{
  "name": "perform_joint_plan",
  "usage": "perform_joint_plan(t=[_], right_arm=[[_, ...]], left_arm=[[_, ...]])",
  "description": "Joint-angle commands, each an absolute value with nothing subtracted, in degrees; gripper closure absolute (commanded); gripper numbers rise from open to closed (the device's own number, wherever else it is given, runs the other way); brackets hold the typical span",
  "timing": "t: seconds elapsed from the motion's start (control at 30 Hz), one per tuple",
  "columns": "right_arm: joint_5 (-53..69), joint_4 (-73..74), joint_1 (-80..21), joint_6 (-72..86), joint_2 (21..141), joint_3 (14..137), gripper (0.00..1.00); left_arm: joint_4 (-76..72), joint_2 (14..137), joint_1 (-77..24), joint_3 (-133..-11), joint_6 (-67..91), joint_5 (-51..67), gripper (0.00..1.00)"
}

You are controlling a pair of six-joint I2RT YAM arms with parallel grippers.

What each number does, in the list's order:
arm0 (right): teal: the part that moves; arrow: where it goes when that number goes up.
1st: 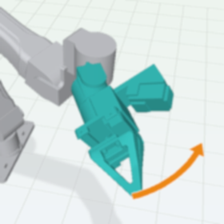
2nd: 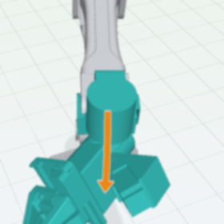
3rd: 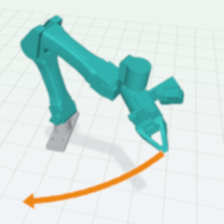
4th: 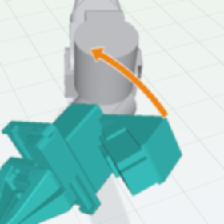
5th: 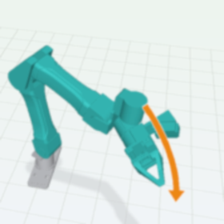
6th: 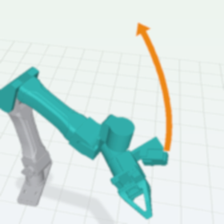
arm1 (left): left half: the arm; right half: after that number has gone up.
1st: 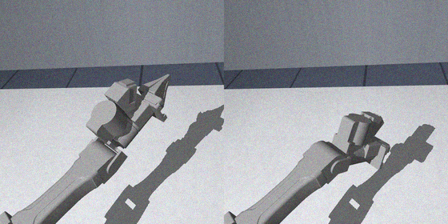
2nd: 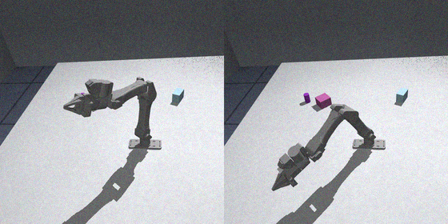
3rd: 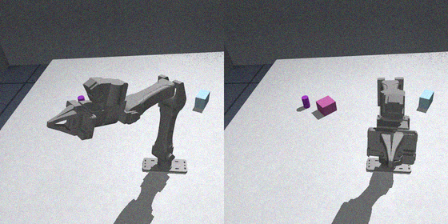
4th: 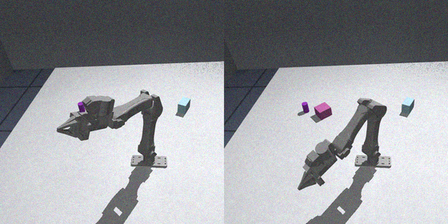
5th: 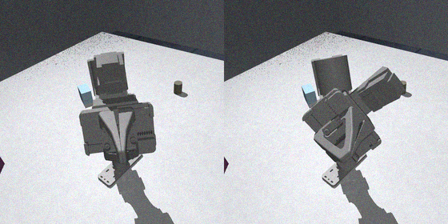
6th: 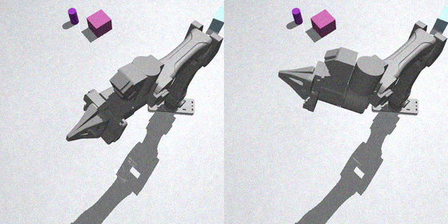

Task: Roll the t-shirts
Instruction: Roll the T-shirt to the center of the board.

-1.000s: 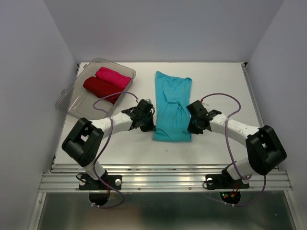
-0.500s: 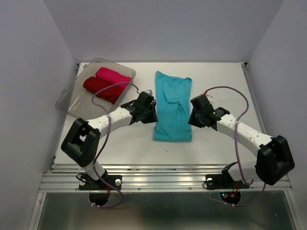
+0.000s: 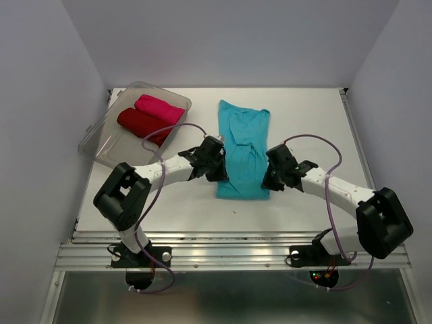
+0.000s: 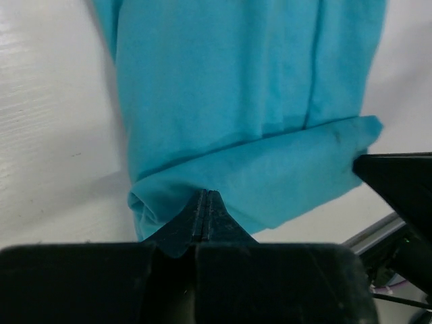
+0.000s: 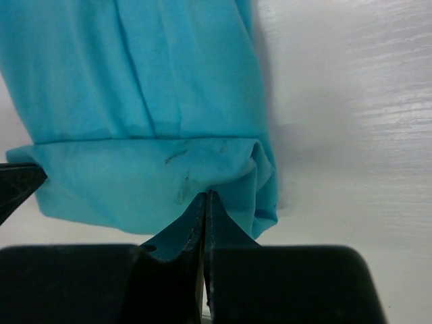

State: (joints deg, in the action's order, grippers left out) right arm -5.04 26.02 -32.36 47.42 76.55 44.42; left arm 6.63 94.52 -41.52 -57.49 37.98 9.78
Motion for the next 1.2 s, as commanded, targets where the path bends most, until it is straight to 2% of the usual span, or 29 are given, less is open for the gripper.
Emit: perform_joint_plan(t=[0.0, 0.23, 0.43, 0.67, 0.8, 0.87, 0.97, 1.17], right_arm=[[-12.29, 22.50, -32.26, 48.43, 80.75, 45.61, 0.98], [-16.17, 23.29, -32.26, 49.04, 87.19, 45.18, 0.99], [-15.65, 25.13, -32.26, 47.11, 81.92, 45.17, 0.99], [-16.09, 30.05, -32.26, 46.23, 73.05, 46.41, 0.93], [-12.23, 30.06, -32.26, 44.13, 70.32, 45.35, 0.92], [-8.36, 28.57, -32.26, 43.68, 69.79, 45.26, 0.93], [-4.05, 25.93, -32.26, 43.51, 71.18, 45.44, 0.93], [-5.09, 23.21, -32.26, 44.29, 76.37, 45.18, 0.91]], left_arm=[[5.54, 98.08, -41.22, -58.89, 36.83, 10.55, 1.00], [5.01, 101.17, -39.73, -59.68, 34.98, 6.42, 1.00], [6.50, 97.92, -39.55, -61.17, 31.65, 4.66, 1.00], [7.29, 87.55, -39.46, -58.90, 31.46, 5.89, 1.00], [7.38, 83.50, -39.46, -55.03, 32.78, 5.89, 0.87], [6.25, 81.75, -39.46, -52.40, 33.22, 7.37, 0.84], [4.40, 81.12, -39.46, -49.58, 34.10, 9.93, 0.83], [1.24, 83.32, -39.64, -47.29, 35.33, 13.27, 0.86]])
